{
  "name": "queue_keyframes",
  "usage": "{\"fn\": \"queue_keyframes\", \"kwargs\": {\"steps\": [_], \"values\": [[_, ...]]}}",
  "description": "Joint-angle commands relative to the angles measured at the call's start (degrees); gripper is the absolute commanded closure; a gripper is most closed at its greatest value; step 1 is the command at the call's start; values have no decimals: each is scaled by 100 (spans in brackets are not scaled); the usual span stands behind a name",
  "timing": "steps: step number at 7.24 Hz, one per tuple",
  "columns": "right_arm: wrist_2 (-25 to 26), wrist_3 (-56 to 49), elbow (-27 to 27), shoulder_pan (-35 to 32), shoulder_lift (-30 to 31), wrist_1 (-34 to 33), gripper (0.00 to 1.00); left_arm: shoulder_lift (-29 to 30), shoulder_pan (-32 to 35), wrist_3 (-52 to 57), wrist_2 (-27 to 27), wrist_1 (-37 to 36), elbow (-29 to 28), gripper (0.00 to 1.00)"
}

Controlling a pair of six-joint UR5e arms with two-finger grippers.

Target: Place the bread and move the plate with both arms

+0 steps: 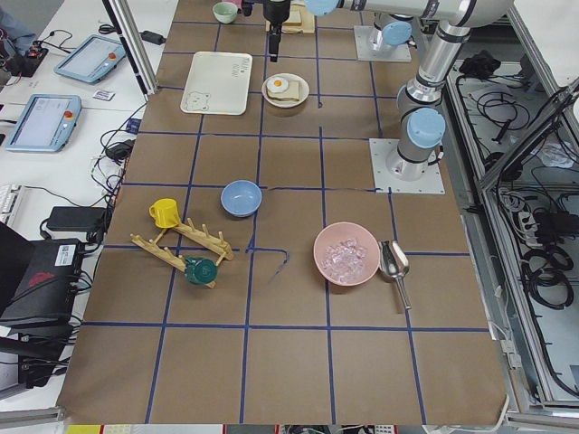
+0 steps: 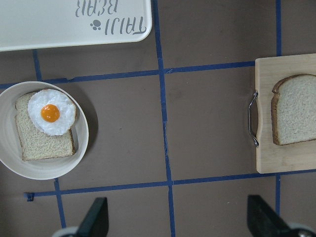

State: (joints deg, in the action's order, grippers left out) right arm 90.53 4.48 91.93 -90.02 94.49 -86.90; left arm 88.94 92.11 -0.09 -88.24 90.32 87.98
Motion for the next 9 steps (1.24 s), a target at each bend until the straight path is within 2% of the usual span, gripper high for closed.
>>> {"fn": "queue_keyframes", "kwargs": {"steps": [1, 9], "values": [[0, 0, 1, 2, 0, -3, 0, 0, 0, 0, 0, 3, 0, 0], [9, -62, 36, -7, -9, 120, 0, 0, -9, 0, 0, -6, 0, 0]]}}
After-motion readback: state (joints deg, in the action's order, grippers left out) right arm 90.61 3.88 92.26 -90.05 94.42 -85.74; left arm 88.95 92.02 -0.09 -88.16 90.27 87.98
